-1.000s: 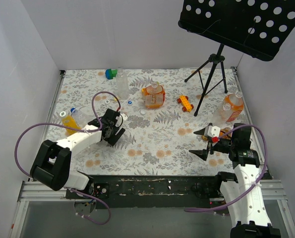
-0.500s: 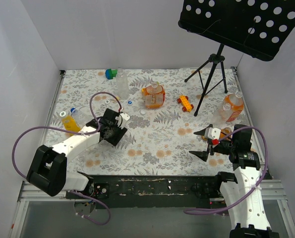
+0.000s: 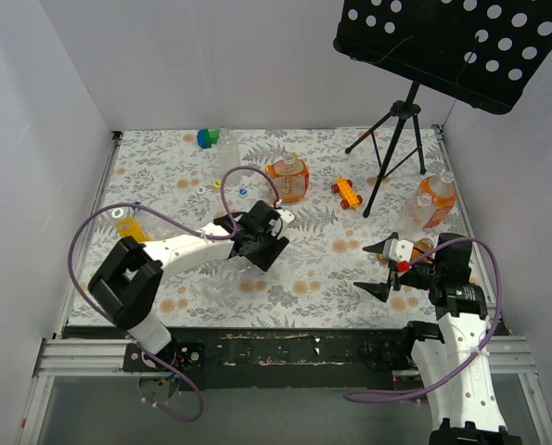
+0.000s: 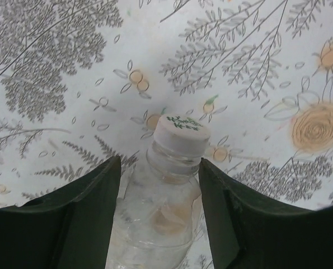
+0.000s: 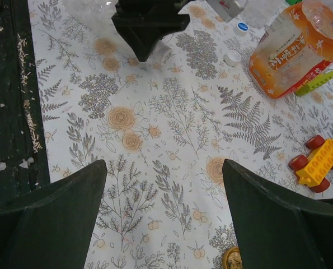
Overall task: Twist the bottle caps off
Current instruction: Move the plastic bottle to the center of the board.
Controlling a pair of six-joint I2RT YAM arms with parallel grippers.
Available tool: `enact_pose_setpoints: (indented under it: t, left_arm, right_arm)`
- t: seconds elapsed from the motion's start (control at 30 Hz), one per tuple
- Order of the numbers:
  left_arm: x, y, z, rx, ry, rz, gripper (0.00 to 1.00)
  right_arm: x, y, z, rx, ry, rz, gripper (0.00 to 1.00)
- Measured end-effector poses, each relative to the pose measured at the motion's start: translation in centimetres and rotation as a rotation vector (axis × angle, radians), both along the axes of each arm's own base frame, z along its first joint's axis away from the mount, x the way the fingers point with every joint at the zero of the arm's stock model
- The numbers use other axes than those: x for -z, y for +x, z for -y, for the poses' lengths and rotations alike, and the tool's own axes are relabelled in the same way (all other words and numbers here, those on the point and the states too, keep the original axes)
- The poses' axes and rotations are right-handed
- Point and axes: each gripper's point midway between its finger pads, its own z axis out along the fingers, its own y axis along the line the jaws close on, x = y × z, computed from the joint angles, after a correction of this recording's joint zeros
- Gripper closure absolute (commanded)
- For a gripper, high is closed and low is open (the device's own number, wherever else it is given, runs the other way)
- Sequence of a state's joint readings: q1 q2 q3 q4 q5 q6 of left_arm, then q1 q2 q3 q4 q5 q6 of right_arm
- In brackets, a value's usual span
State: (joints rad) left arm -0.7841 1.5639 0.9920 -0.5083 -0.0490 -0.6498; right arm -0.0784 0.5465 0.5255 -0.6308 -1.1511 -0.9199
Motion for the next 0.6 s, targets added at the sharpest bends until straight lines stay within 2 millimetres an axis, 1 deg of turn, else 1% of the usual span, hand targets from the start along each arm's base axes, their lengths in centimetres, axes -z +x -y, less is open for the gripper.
enact_pose_setpoints:
  t: [0.03, 0.13, 0.23, 0.37, 0.43, 0.6]
  left_arm:
    - [0.3, 0.2, 0.7, -0.008, 0.001, -0.005, 0.56]
    - [1.5, 0.5, 2.1, -0.039, 0.014, -0.023, 0.39]
    - [2.0, 0.5, 2.2, -0.069, 0.023, -0.028, 0.2]
    - [1.4, 0.8, 2.1, -0.109, 0.015, -0.011, 0.06]
    - [0.7, 0.9, 2.0, -0.119, 0.004, 0.001, 0.03]
    - [-2.1, 0.1, 1.4, -0.13, -0.039, 0.017, 0.02]
  right_arm:
    - [0.0, 0.0, 0.0, 0.0, 0.0, 0.0, 0.08]
    - [0.0, 0.0, 0.0, 0.002, -0.001, -0.001, 0.08]
    - [0.0, 0.0, 0.0, 0.003, -0.002, -0.001, 0.08]
    - [0.1, 0.1, 0.0, 0.003, -0.002, -0.001, 0.08]
    - [0.1, 0.1, 0.0, 0.003, -0.002, -0.005, 0.08]
    - [0.2, 0.1, 0.1, 0.004, -0.002, -0.014, 0.08]
